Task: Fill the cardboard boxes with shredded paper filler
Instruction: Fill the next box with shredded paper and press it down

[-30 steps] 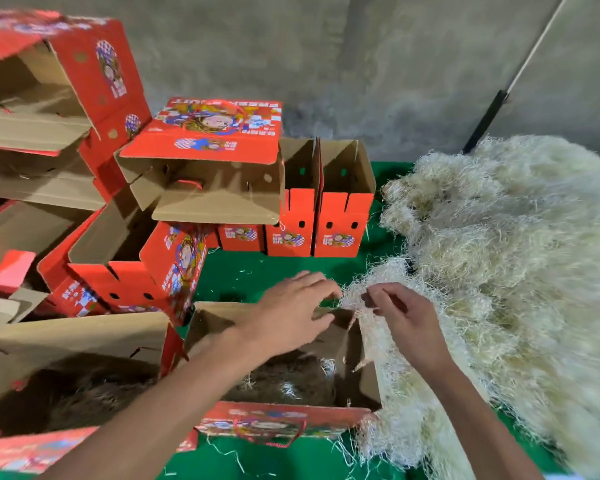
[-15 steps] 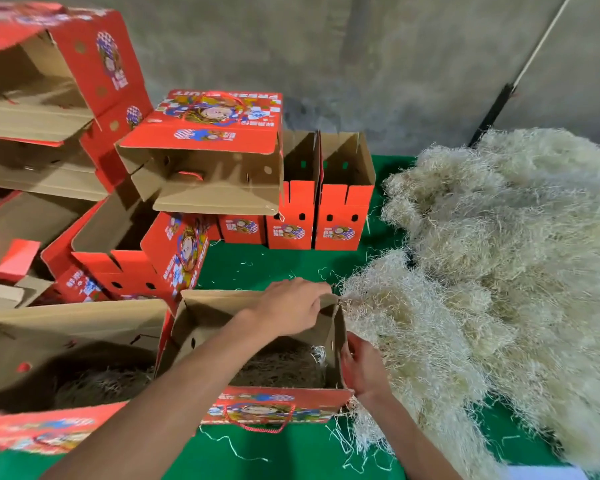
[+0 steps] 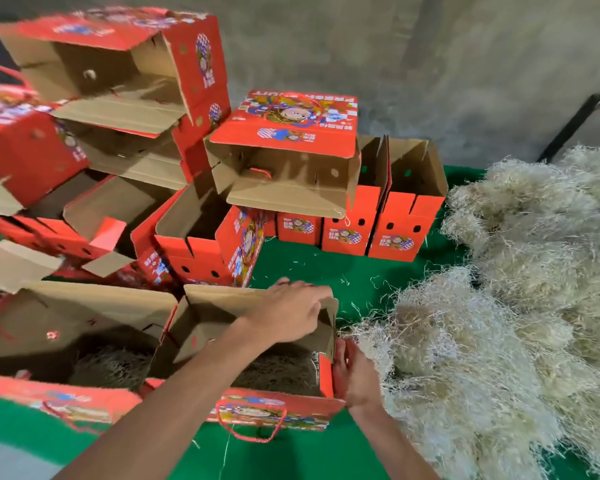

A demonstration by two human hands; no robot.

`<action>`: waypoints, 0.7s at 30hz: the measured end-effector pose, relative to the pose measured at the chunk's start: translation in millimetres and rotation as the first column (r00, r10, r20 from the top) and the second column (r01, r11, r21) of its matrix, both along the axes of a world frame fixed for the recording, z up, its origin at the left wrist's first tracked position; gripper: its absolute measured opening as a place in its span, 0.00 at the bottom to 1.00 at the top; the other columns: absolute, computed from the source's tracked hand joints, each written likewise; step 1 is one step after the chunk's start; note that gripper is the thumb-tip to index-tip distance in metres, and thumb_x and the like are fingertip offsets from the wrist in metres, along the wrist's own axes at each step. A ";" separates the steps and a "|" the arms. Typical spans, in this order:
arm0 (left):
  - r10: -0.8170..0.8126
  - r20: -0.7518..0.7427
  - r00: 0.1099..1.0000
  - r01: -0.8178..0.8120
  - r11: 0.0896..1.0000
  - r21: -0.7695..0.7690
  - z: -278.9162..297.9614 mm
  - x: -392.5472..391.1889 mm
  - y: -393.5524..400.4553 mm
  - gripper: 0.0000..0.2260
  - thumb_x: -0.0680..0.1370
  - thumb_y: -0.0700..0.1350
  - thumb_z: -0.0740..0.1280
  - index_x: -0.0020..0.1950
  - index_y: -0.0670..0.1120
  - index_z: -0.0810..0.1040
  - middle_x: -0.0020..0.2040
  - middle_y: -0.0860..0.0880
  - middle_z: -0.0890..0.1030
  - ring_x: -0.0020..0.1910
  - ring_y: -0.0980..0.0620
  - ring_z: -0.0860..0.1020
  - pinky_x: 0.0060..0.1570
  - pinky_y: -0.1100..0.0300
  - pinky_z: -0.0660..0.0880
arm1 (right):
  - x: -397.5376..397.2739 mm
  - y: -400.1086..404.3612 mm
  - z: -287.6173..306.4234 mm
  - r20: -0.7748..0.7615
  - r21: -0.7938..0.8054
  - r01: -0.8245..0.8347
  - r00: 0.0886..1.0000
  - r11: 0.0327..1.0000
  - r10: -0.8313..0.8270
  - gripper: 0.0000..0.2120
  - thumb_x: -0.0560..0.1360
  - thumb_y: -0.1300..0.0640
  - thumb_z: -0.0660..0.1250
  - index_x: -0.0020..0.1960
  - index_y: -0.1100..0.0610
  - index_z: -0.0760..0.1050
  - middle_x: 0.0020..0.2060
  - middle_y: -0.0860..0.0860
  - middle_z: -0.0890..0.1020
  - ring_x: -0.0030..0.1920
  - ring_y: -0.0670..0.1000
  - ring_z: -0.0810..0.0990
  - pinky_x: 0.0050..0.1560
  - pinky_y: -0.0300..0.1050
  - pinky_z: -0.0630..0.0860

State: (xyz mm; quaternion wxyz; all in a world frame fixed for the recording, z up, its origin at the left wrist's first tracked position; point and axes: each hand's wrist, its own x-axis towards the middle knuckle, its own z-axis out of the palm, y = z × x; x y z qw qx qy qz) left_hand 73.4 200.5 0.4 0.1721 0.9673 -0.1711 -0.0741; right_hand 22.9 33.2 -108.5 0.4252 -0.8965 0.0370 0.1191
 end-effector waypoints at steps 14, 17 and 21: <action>0.178 -0.004 0.984 -0.178 0.981 -0.071 8.6 0.6 63.2 0.16 0.79 0.40 0.62 0.59 0.59 0.77 0.37 0.55 0.76 0.44 0.55 0.74 0.56 0.55 0.67 | 6.8 76.0 1.7 -0.021 0.074 -0.026 0.999 0.997 0.027 0.15 0.86 0.47 0.51 0.46 0.52 0.71 0.35 0.48 0.81 0.29 0.41 0.78 0.24 0.28 0.68; 0.166 0.027 0.986 -0.163 0.981 -0.109 12.2 0.2 66.1 0.18 0.74 0.36 0.62 0.53 0.58 0.78 0.36 0.57 0.74 0.42 0.60 0.71 0.60 0.54 0.64 | 5.7 87.5 4.9 -0.022 0.149 -0.069 0.997 0.986 0.073 0.15 0.86 0.48 0.50 0.46 0.51 0.69 0.34 0.48 0.79 0.25 0.40 0.75 0.25 0.30 0.68; 0.169 0.064 0.983 -0.162 0.981 -0.106 8.8 -1.4 69.5 0.21 0.72 0.33 0.60 0.51 0.58 0.77 0.40 0.54 0.79 0.44 0.57 0.72 0.64 0.51 0.63 | 4.0 97.3 8.6 -0.003 0.193 -0.087 0.996 0.977 0.090 0.15 0.86 0.49 0.50 0.47 0.52 0.70 0.36 0.48 0.80 0.28 0.39 0.77 0.27 0.30 0.70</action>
